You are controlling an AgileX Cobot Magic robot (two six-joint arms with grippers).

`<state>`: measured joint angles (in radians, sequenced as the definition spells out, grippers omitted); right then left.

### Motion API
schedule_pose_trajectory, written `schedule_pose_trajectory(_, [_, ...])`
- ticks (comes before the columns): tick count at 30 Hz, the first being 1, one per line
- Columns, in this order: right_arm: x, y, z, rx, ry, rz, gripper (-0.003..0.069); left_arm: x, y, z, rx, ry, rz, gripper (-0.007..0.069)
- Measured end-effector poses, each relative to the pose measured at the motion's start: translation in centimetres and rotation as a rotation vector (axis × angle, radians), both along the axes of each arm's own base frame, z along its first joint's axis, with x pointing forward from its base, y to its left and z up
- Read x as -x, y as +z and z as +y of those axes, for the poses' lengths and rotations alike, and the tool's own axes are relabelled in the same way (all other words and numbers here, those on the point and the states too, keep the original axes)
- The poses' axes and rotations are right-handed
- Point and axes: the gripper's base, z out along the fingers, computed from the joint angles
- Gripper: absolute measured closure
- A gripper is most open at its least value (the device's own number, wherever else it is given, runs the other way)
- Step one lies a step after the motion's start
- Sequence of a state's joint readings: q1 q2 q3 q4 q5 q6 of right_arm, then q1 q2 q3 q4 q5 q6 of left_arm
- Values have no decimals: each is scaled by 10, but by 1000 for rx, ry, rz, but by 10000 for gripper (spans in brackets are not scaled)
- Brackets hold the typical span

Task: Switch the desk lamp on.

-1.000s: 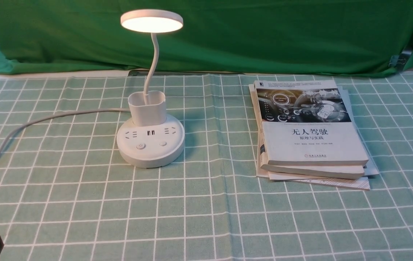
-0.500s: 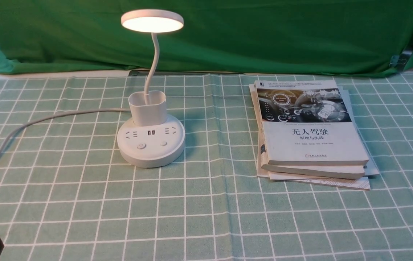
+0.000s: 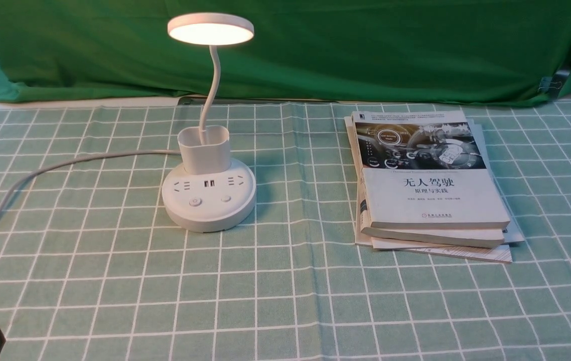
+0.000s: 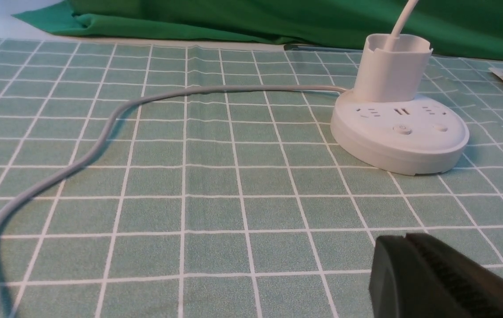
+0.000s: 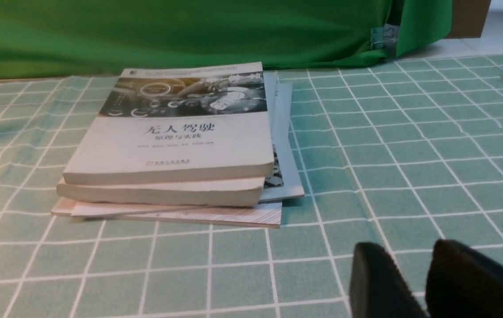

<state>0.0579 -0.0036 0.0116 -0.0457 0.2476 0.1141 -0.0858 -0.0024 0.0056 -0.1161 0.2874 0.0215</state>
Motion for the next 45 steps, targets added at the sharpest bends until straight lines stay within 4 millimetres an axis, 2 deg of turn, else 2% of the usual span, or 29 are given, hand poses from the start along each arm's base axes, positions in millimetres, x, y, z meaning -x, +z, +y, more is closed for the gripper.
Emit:
schedule_pose_trajectory(9, [0,0,0,0,0,0,419,-1,6,1,-4,8,-68,603])
schedule_pose_trajectory(45, [0,0,0,0,0,-2,420,-1,6,1,-7,8,-68,603])
